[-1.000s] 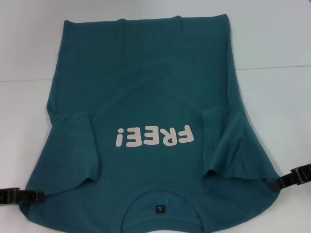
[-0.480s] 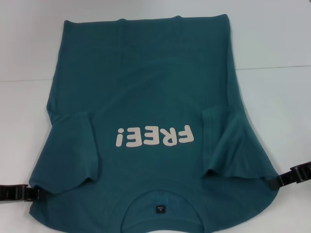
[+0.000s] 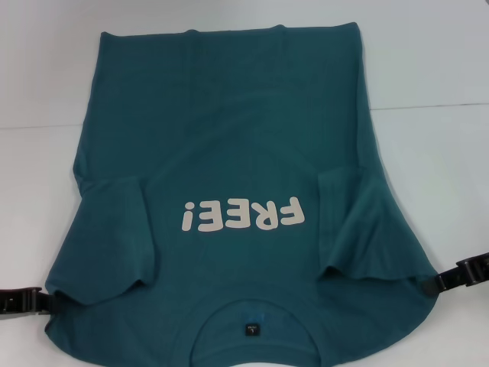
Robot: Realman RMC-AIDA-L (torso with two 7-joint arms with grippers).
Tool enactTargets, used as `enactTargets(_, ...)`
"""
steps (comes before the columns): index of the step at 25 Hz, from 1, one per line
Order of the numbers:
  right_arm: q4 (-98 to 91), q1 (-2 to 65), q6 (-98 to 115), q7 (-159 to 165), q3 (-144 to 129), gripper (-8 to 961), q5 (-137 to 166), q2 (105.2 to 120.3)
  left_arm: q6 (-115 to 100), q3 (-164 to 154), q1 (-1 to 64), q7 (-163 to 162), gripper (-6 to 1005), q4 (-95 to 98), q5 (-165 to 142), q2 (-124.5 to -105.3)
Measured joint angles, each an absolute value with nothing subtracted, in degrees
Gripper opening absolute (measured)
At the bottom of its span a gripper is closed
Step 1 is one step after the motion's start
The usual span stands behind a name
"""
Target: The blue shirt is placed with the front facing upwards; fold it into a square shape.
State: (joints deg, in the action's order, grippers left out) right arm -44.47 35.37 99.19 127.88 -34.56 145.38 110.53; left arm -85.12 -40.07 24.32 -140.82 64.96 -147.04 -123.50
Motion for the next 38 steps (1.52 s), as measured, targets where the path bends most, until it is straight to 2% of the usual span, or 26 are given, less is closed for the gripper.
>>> enactTargets(4,-44.47,35.25,99.25,127.83,-33.85,37,145.3,110.48,-85.18,-40.06,24.35,-140.88,42,65.31,-147.04,-123.69)
enactTargets(29,-44.47,34.52,100.88,127.01,-31.9,36,144.79,110.03,-86.72,-44.47,21.44,-138.84,58,72.78,-149.22,-124.07)
enactTargets(34,-44.47,34.66,101.09,127.0,-31.9,36,144.73,109.97,-84.84,-45.7,21.36,-140.07,175,72.93,-151.24,-124.15)
enactTargets(38,-44.48,34.7,101.19,127.0,-31.9,37,144.61,109.95,-84.34,-45.73,21.51,-140.35,366,72.12,-151.33,-124.14)
